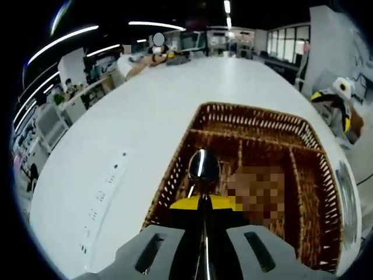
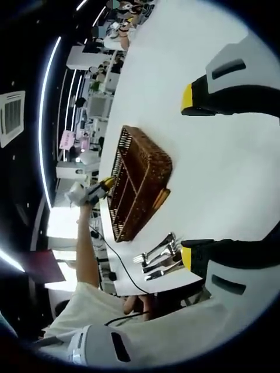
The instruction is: Arrange the knives, forks, and spoons in their matching storage slots by inserting each utensil handle-first until every utensil is classified and aligned in the correct compartment
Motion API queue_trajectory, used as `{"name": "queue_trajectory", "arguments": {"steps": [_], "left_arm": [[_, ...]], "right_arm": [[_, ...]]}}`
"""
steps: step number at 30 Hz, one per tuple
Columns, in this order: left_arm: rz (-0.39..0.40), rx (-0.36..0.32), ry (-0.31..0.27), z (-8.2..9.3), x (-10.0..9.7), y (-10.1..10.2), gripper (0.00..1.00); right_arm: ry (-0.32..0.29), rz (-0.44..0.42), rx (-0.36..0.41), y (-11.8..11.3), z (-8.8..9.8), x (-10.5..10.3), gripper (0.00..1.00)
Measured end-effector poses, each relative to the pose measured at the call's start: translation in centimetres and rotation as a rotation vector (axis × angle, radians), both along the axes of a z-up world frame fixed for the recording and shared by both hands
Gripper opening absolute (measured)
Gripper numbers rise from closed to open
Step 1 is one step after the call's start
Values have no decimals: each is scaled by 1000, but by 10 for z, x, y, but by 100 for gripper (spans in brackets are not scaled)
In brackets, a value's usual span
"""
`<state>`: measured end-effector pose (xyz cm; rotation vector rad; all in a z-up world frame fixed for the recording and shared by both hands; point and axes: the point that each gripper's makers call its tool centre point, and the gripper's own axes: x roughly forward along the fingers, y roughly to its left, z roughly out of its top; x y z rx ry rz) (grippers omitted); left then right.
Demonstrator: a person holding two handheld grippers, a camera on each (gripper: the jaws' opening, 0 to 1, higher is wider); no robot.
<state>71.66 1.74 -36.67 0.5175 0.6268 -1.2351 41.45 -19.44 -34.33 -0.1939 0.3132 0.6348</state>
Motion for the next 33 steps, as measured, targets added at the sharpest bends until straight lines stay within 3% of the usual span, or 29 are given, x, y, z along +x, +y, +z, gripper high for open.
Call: {"name": "queue_trajectory", "arguments": {"steps": [33], "left_arm": [[-67, 16, 7, -25, 4, 4, 2]], "right_arm": [[27, -1, -20, 2, -8, 5, 90]]}}
